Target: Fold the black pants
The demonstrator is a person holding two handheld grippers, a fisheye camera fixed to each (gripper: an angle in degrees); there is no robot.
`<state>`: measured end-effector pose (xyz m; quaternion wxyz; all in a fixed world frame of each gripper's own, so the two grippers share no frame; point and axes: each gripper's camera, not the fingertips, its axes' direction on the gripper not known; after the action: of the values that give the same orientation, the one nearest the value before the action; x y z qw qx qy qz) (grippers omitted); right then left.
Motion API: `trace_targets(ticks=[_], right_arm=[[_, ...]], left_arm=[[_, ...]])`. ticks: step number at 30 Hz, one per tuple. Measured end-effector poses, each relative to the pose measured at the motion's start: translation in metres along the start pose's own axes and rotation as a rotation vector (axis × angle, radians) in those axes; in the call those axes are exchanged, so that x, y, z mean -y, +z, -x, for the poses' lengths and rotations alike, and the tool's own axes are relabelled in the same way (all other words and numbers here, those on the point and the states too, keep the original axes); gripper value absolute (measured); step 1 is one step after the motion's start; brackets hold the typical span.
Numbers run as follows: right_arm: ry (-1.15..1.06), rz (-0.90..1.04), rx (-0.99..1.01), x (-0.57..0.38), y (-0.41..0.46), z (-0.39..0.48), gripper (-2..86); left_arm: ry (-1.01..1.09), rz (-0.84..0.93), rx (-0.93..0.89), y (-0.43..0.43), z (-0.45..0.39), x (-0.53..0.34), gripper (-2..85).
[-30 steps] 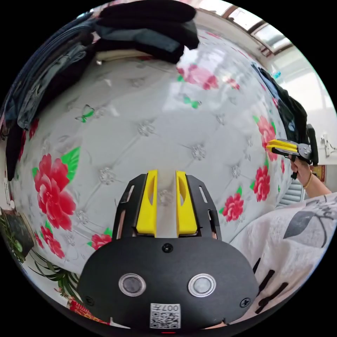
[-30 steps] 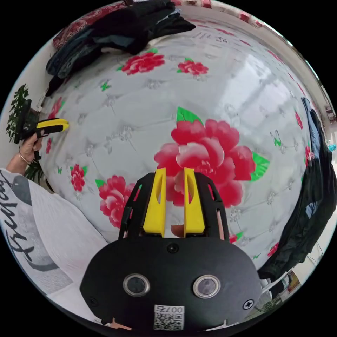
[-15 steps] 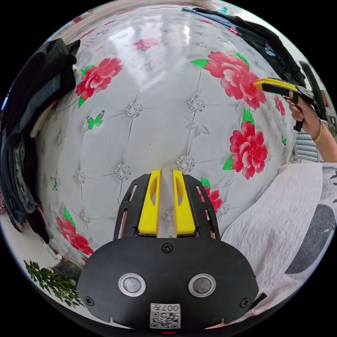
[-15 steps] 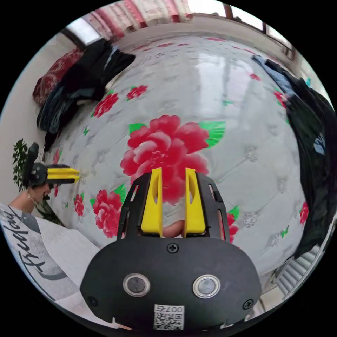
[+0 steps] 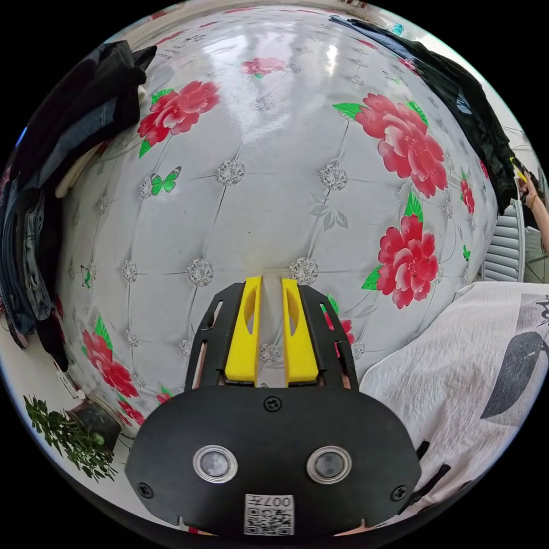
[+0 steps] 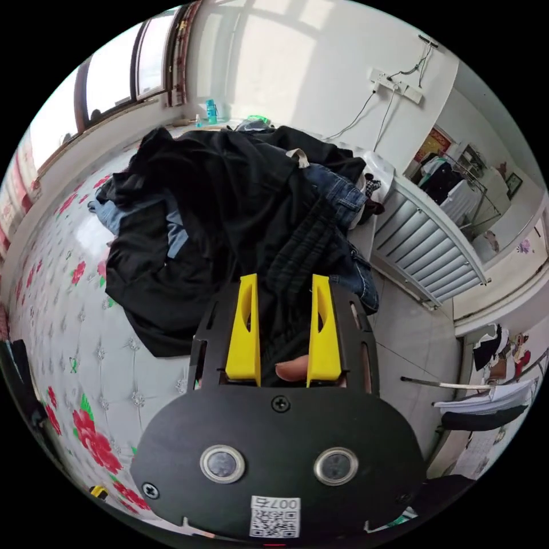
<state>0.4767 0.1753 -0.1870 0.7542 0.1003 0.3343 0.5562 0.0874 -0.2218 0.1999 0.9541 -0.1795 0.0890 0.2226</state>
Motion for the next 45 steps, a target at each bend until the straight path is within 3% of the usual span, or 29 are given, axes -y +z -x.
trace_targets(ticks=[3,5,7,10,12,16,19,22,26,29,33,36,39,43,45], right_arm=[[0.017,0.180,0.107,0.015,0.034,-0.021,7.0],[-0.021,0.191,0.093,0.019,0.033,-0.026,5.7],[-0.056,0.177,0.074,0.019,0.026,-0.025,4.2],[-0.135,-0.007,0.137,0.000,-0.015,-0.015,1.8],[-0.194,-0.137,0.344,-0.024,-0.054,-0.010,0.7],[-0.357,-0.123,0.664,-0.067,-0.084,0.018,0.0],[-0.531,-0.009,0.820,-0.113,-0.099,0.067,-0.2],[-0.770,0.147,0.955,-0.185,-0.119,0.131,-0.2],[-1.012,0.337,1.184,-0.294,-0.158,0.208,-0.2],[-1.187,0.496,1.401,-0.359,-0.193,0.252,0.1],[-1.410,0.486,1.401,-0.418,-0.229,0.278,1.8],[-1.357,0.491,1.358,-0.417,-0.216,0.273,3.9],[-1.218,0.468,1.212,-0.402,-0.184,0.251,5.4],[-1.072,0.463,1.052,-0.383,-0.150,0.212,6.7],[-0.964,0.460,0.984,-0.373,-0.135,0.186,7.2]], left_arm=[[-0.024,0.006,0.000,0.001,-0.001,0.000,5.1],[-0.042,0.004,-0.001,0.002,-0.001,-0.001,5.1],[-0.061,-0.004,-0.002,0.003,-0.001,-0.004,5.2],[-0.082,-0.028,-0.001,0.006,-0.001,-0.012,5.4],[-0.106,-0.041,-0.009,0.008,0.000,-0.017,5.6],[-0.090,-0.050,-0.007,0.013,0.001,-0.025,5.5],[-0.089,-0.067,-0.001,0.017,0.003,-0.035,4.5],[-0.119,-0.112,-0.145,0.019,0.011,-0.054,0.3],[-0.196,-0.290,-0.359,0.018,0.027,-0.114,-0.2],[-0.256,-0.382,-0.369,0.020,0.045,-0.172,2.1],[-0.406,-0.446,-0.301,0.024,0.083,-0.256,5.6],[-0.515,-0.472,-0.205,0.023,0.107,-0.310,4.4],[-0.478,-0.514,-0.073,0.008,0.109,-0.337,8.0],[-0.270,-0.584,-0.029,-0.011,0.084,-0.325,8.2],[-0.036,-0.575,-0.065,-0.007,0.049,-0.289,9.1]])
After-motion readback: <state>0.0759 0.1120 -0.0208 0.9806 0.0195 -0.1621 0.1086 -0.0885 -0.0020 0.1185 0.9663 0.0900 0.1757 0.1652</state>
